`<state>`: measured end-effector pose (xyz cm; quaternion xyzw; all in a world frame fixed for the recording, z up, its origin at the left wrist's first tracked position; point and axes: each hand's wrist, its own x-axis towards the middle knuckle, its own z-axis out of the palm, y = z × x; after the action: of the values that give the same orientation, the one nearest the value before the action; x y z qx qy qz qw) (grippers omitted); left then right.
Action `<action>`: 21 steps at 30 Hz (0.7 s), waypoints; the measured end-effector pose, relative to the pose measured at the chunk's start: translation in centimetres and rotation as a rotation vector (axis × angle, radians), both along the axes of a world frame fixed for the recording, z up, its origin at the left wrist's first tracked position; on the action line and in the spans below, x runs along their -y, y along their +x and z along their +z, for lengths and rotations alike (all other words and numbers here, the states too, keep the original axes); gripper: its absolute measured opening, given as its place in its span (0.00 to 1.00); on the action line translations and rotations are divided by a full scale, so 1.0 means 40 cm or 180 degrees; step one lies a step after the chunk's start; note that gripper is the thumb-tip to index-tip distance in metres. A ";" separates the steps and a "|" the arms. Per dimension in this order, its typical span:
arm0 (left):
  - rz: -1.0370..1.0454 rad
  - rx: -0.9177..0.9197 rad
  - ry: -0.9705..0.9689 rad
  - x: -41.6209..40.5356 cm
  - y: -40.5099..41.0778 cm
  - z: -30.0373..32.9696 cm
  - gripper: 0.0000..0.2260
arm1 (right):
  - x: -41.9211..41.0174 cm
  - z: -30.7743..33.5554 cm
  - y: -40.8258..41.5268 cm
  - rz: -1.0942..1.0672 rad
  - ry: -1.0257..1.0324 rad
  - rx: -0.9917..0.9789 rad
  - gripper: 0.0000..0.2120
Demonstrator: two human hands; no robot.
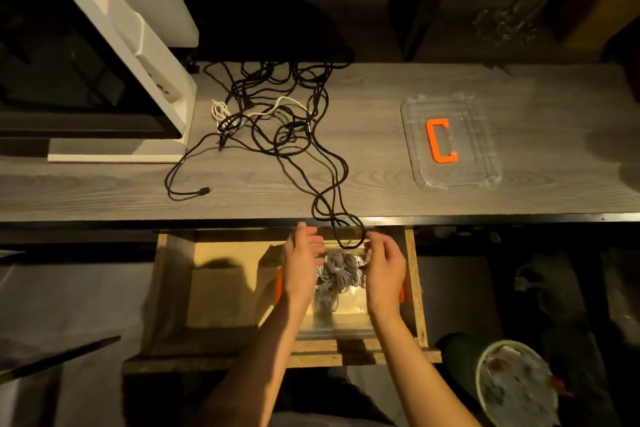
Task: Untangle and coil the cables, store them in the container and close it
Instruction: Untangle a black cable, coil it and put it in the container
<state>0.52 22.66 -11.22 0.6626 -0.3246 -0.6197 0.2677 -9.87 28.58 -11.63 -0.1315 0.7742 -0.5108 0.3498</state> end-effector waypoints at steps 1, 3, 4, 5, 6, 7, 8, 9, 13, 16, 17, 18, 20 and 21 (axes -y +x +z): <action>0.0071 -0.0078 -0.0059 0.016 -0.005 0.004 0.20 | 0.015 0.006 -0.008 0.0076 -0.0039 -0.0123 0.09; 0.0064 -0.0305 -0.0043 0.045 -0.017 0.010 0.22 | 0.047 0.011 -0.021 0.0375 -0.0035 -0.0335 0.15; 0.0044 -0.0408 0.0037 0.057 -0.024 0.012 0.23 | 0.066 0.007 -0.023 0.0549 0.0055 -0.0528 0.17; 0.0064 -0.0513 0.0164 0.070 -0.032 0.014 0.25 | 0.084 -0.002 -0.025 0.0730 0.0193 -0.0776 0.19; 0.0128 -0.0641 0.0312 0.082 -0.039 0.016 0.26 | 0.100 -0.010 -0.028 0.0885 0.0358 -0.1026 0.21; 0.0207 -0.0786 0.0456 0.091 -0.045 0.013 0.27 | 0.112 -0.022 -0.033 0.1007 0.0522 -0.1213 0.21; 0.0267 -0.0932 0.0582 0.100 -0.049 0.016 0.29 | 0.122 -0.031 -0.040 0.1140 0.0667 -0.1374 0.19; 0.0298 -0.1033 0.0684 0.105 -0.050 0.015 0.30 | 0.127 -0.039 -0.046 0.1291 0.0764 -0.1495 0.16; 0.0131 -0.0998 0.0735 0.110 -0.034 0.029 0.27 | 0.123 -0.029 -0.065 0.1272 0.0352 -0.1736 0.08; 0.0013 -0.0794 0.0513 0.115 -0.028 0.051 0.25 | 0.117 0.001 -0.081 0.1223 -0.0039 -0.1453 0.05; -0.0044 -0.0723 0.0438 0.121 -0.030 0.059 0.24 | 0.121 0.014 -0.085 0.1245 -0.0104 -0.1041 0.05; -0.0114 -0.0670 0.0384 0.126 -0.034 0.066 0.23 | 0.129 0.026 -0.087 0.1232 -0.0144 -0.0626 0.06; -0.0290 -0.0481 0.0320 0.136 -0.045 0.078 0.22 | 0.146 0.043 -0.086 0.1071 -0.0130 -0.0234 0.09; -0.0378 -0.0316 0.0292 0.139 -0.050 0.080 0.21 | 0.154 0.044 -0.086 0.0994 -0.0039 -0.0228 0.09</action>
<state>-1.48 17.08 -8.03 0.6222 -0.3209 -0.6808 0.2157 -13.30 22.43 -9.85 -0.2706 0.7532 -0.4498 0.3964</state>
